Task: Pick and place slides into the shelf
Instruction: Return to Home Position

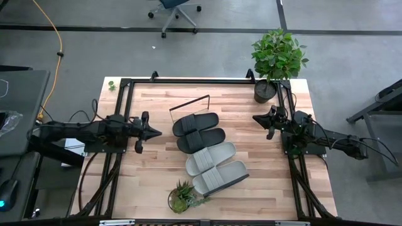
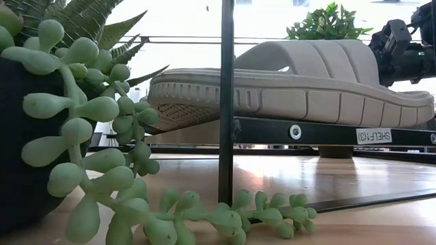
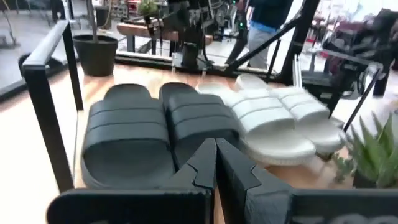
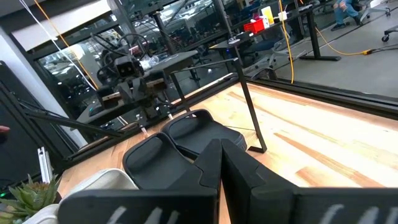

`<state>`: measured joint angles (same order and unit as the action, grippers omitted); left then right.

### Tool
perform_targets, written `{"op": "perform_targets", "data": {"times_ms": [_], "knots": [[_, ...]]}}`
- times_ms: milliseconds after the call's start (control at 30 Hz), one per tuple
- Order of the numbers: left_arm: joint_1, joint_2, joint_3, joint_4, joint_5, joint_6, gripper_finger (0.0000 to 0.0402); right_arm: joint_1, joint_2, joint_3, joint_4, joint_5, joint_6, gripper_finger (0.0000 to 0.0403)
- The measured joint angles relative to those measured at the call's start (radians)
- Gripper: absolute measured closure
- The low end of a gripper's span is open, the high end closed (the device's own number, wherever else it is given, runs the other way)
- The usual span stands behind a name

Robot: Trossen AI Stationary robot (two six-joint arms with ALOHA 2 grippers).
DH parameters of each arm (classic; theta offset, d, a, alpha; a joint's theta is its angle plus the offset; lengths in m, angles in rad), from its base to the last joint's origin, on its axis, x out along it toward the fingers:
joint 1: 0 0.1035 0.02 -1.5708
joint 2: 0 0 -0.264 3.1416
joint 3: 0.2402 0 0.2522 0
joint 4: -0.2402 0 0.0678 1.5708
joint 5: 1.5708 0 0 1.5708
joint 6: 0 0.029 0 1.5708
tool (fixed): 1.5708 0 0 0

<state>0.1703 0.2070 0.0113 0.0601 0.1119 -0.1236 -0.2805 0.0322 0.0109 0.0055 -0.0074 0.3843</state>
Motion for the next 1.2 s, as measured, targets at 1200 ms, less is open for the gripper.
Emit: {"op": "perform_targets", "data": {"times_ms": [1200], "knots": [[-0.038, -0.201, -0.001, -0.049, -0.085, 0.405, 0.0401, 0.0, 0.0, 0.0, 0.0, 0.0, 0.0, 0.0403]]}}
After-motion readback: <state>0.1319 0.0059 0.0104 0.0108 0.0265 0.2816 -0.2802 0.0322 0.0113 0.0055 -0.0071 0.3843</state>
